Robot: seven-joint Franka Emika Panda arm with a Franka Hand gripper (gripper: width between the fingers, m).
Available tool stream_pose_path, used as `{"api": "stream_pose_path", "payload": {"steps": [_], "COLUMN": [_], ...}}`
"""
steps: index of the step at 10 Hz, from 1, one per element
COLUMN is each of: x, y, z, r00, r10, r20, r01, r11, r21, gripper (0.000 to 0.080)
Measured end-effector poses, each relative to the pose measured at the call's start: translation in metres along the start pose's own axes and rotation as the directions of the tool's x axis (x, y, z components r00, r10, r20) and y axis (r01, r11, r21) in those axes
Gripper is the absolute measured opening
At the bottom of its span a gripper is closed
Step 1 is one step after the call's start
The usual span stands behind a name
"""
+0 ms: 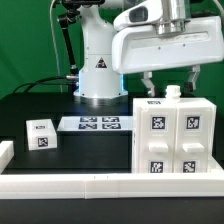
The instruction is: Assemble cabinet
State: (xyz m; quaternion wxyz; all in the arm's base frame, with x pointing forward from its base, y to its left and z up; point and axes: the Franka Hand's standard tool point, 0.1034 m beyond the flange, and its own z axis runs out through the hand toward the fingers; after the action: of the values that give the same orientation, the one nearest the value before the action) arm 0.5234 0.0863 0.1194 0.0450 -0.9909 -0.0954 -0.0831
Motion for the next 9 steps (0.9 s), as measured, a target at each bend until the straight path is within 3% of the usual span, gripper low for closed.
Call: {"api": "stream_pose_path", "payload": {"steps": [1,5,6,9], "x": [-0.020,-0.065,-0.069,-0.068], "y": [0.016,0.087,0.096,0.092], "z": [0.002,0.007,0.008,0.009], "r00": [1.000,0.997,0.997,0.997], "r10": [-0.012,-0.030,-0.019,-0.024], "r20": [0.024,0.076,0.074,0.074], "r01": [0.012,0.031,0.021,0.026], "r11": [1.000,0.999,0.999,0.999], "r21": [-0.004,-0.019,-0.025,-0.024], "gripper": [0.0743,0.0796,0.0797,0.0797]}}
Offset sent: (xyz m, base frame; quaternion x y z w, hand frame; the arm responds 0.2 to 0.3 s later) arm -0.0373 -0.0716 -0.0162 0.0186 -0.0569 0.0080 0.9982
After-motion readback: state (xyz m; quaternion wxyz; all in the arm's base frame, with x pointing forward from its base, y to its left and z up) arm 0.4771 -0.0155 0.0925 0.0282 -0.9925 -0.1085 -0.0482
